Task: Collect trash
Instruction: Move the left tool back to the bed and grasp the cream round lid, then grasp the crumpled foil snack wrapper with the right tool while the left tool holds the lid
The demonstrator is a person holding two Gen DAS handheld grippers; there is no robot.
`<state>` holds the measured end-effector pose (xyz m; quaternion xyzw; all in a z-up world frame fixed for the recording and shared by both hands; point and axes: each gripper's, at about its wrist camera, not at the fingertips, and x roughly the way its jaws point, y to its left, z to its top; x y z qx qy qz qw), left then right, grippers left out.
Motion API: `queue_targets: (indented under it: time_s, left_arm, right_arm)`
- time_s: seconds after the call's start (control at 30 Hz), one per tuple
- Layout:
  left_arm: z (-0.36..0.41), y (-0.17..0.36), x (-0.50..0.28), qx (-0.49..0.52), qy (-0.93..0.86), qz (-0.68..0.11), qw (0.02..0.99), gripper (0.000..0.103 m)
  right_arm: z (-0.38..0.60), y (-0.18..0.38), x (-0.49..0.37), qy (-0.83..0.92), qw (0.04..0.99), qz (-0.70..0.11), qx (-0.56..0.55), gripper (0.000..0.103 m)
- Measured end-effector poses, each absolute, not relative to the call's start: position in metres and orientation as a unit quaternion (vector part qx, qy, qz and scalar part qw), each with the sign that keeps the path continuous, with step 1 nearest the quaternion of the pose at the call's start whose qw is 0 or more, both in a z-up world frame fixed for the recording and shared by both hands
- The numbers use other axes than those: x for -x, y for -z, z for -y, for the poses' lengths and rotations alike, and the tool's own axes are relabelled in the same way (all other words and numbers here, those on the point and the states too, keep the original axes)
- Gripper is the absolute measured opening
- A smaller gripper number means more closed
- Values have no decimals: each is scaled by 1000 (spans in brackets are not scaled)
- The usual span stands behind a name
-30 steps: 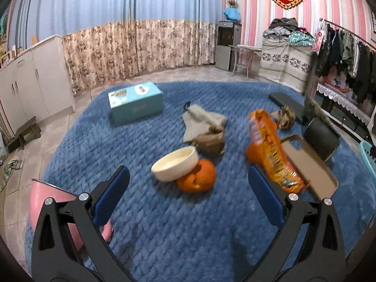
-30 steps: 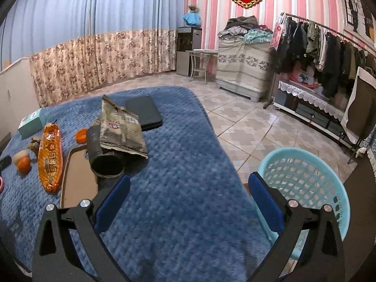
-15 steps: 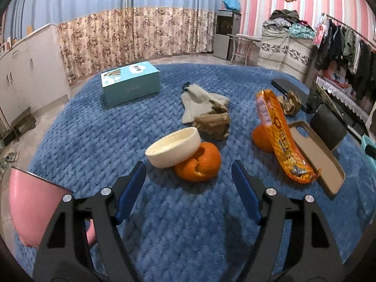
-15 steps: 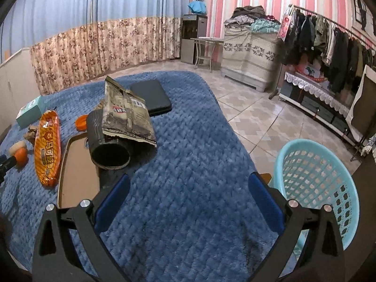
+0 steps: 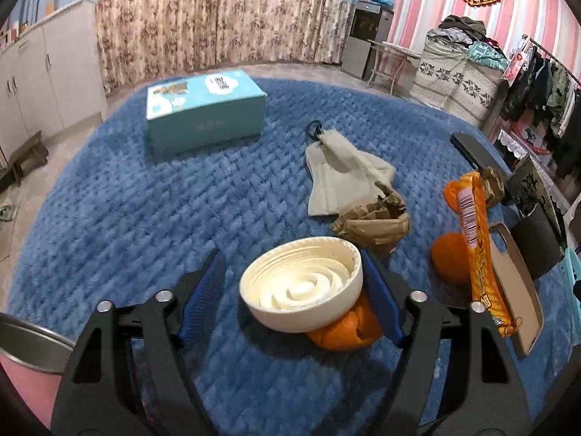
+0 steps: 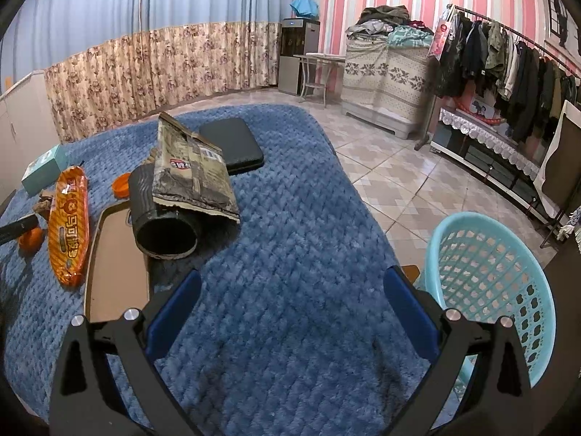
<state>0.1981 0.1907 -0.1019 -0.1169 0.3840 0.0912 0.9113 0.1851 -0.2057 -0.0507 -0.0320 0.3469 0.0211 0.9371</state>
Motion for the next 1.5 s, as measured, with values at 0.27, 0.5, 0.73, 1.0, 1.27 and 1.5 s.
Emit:
queue_targets:
  time_s: [0.27,0.5,0.73,1.0,1.27,1.5]
  left_arm:
    - [-179,93,-195,84,-95,-365,922,61]
    - [-179,72,-191,74,-100,-342,932,61]
    - [-175,56,-188,85,-83,-326,938,61]
    - [-170,43,-189,77,-66,-316,943,61]
    - [-167,46,-192,80,-59,-319,943,61]
    - [-158,40,-194,66,-57,-314,946,61]
  right_arm:
    - [195,41,-195,-39,941,-333,39,98]
    - [153,32,-216,-86,941,-322,54,98]
    - [102,23,-262,-98,938,-325,72,98]
    - [102,36,-299,-105,920,-373,57,58]
    - [131,48,-301,-118,912,-392,22,17]
    - [137,37,-287,-118,925,-360,38,5]
